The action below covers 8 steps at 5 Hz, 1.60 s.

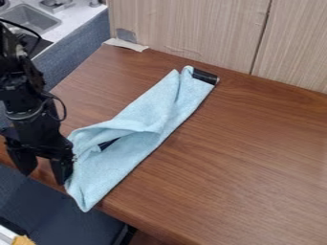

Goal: Fold the cloth from the bottom to the top

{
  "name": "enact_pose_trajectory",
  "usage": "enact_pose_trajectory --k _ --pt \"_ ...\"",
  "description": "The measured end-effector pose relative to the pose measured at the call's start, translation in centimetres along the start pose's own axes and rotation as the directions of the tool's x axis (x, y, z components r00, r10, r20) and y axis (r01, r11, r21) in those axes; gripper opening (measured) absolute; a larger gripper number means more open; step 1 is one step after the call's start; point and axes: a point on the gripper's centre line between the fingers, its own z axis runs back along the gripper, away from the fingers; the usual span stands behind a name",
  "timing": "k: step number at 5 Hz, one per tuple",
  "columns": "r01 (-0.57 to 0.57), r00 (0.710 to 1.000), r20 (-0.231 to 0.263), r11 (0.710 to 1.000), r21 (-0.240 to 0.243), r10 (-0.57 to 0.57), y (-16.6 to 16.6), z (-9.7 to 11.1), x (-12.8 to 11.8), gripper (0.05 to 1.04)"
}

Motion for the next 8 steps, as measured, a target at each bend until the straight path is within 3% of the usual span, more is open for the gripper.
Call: enact_pose_trajectory --k 2,4,5,6,8 --pt "0.068 0.998 0.012 0.998 0.010 -0.068 -1.7 -0.8 1.4 0.950" --pt "0.053 0.998 0.019 0.998 0.036 -0.054 -1.8 -1.1 1.7 0.401" --pt "0.050 0.998 0.027 0.998 0.033 -0.051 -1.9 -1.0 1.3 0.194" --pt "0.051 0.998 0.046 0.998 0.025 -0.052 -1.9 0.3 0.7 0.091" --pt "0.083 0.992 0.095 0.997 0.008 -0.083 -2.8 3.9 1.2 0.079"
